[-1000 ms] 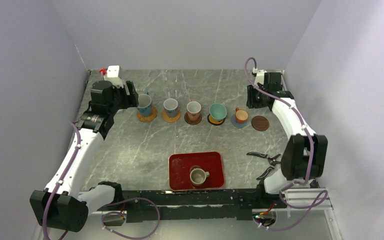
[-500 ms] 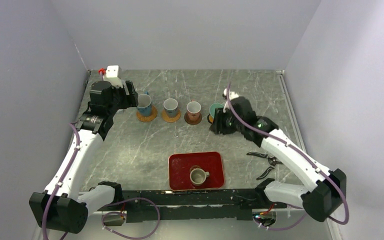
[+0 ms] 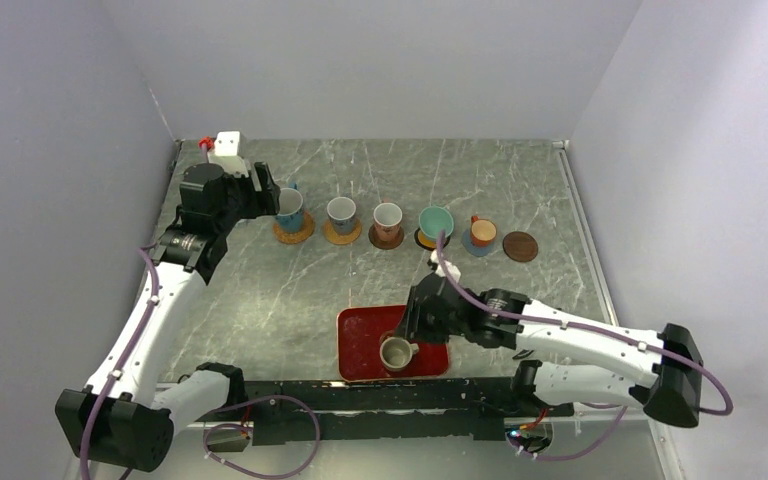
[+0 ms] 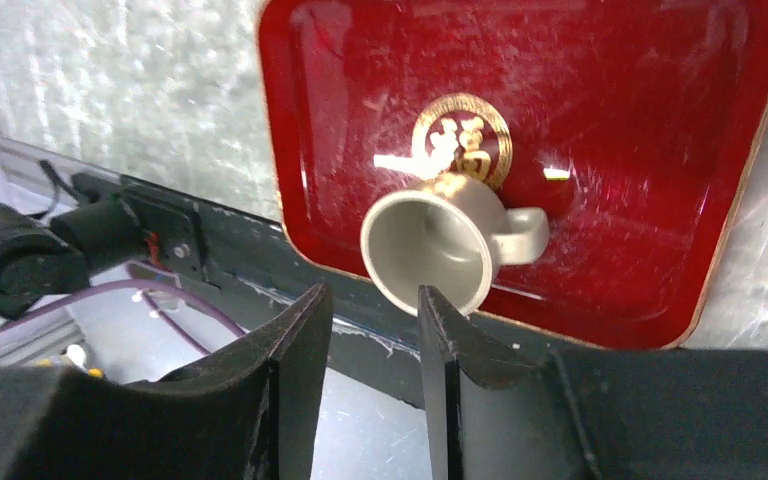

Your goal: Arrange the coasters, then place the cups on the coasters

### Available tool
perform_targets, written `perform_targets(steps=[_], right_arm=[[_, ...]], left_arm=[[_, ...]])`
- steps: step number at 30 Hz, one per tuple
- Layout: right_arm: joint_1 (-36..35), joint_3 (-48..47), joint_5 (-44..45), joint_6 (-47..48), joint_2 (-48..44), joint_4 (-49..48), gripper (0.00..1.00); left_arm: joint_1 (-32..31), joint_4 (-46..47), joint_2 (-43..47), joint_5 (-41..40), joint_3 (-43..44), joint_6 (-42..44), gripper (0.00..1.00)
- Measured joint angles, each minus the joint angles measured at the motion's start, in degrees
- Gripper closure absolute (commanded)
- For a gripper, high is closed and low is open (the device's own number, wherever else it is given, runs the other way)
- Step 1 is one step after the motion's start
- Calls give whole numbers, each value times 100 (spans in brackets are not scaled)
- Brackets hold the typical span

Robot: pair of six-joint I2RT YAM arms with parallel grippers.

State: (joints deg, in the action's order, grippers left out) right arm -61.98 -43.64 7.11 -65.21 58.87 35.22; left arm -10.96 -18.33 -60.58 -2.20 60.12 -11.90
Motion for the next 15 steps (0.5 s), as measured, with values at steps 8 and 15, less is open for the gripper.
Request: perform_targets(steps=[8,15], right_arm=[[-763,-44,588,-811,525,487,54],[-896,-44,713,-935,702,501,52]], left_arm=[[-109,2,55,46,0,-2,20],[-140,0,66,44,0,0,20]])
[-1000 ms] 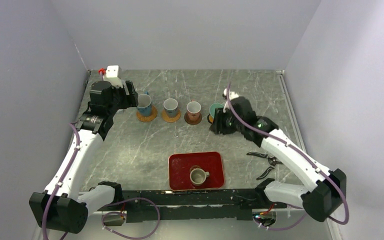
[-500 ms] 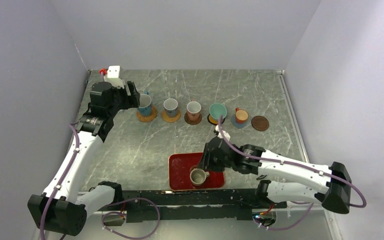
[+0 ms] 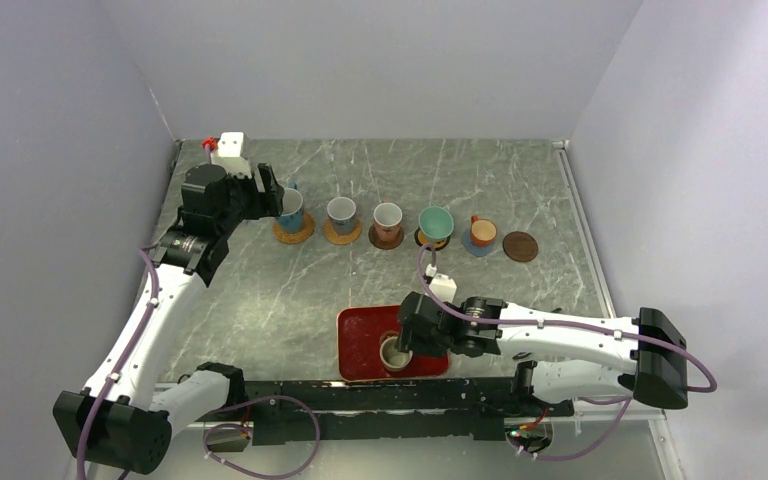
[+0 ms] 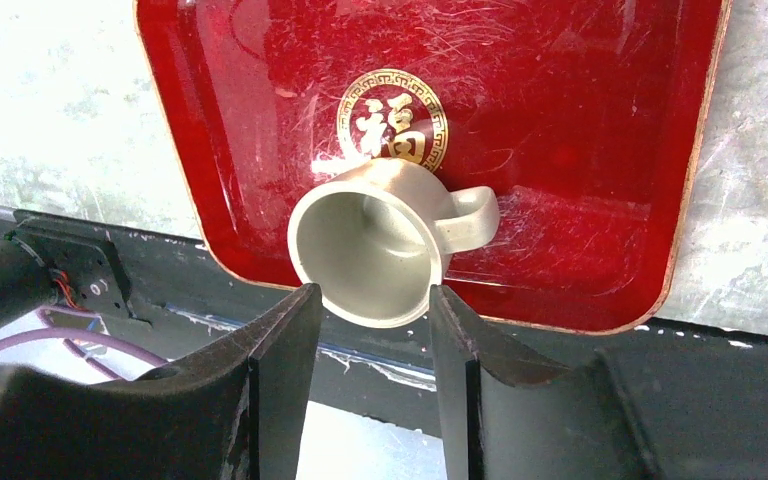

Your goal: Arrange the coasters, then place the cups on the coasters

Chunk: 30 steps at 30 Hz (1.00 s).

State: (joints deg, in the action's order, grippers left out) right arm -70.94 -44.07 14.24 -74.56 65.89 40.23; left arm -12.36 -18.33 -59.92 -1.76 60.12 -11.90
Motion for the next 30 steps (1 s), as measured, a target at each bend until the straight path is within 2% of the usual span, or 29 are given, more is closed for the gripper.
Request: perform_targets(steps=[16,30], right_arm=[[7,179,122,57,129,-260,41],[520,820,-184,468,-127,-1165,42]], left_arm=[[-9,-2,0,-2,0,2,20],[-11,-4,-26,-2,0,2,20]])
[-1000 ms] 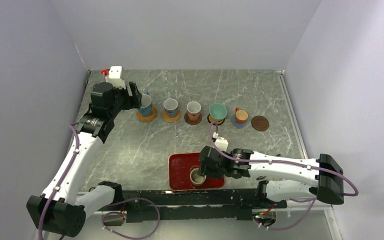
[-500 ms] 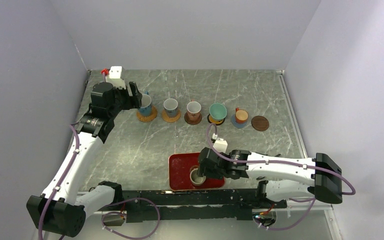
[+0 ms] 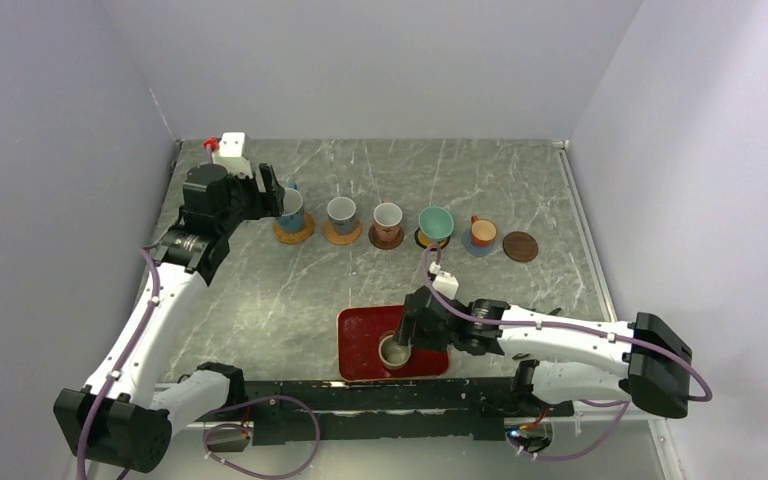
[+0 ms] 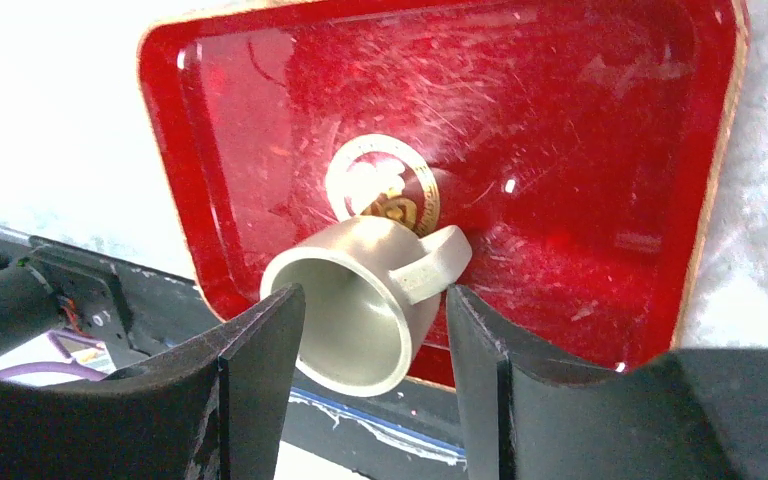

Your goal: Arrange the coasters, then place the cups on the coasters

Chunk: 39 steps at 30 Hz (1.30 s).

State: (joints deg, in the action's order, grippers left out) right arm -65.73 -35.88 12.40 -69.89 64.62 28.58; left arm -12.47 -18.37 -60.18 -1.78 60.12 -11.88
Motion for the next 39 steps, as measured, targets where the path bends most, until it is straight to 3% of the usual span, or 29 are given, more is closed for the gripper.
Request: perform_targets(steps=[23,39], right_arm=[[293,-675,-393,1683,1010,-966,46],[-568,-962,299,1482,546,890,51]], left_arm=[[0,-11,-105,0,0,7,20],[0,-13,-120,4,0,2,20]])
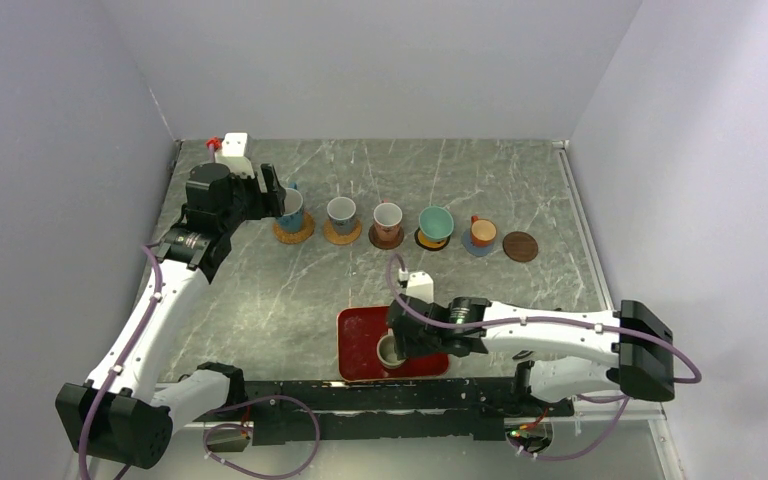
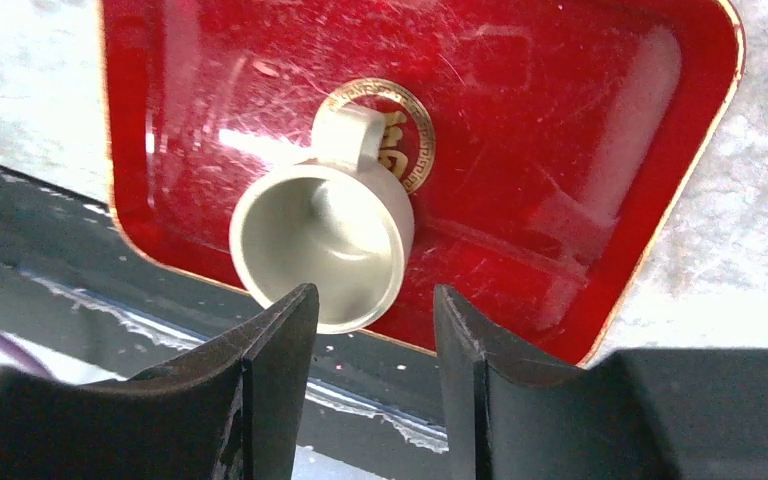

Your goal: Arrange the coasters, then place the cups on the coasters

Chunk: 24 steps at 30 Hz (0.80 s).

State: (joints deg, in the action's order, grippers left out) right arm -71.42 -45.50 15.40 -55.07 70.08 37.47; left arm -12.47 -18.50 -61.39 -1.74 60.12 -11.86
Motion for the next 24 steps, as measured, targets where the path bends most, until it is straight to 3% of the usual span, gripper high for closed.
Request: perform_targets(steps=[16,24], right_arm=[[-127,-286,310,-79,855,289,62],[-127,-444,396,-7,1086,310,82]], left_arm=[[0,0,0,35,0,0,20],[0,0,-28,37,0,0,20]])
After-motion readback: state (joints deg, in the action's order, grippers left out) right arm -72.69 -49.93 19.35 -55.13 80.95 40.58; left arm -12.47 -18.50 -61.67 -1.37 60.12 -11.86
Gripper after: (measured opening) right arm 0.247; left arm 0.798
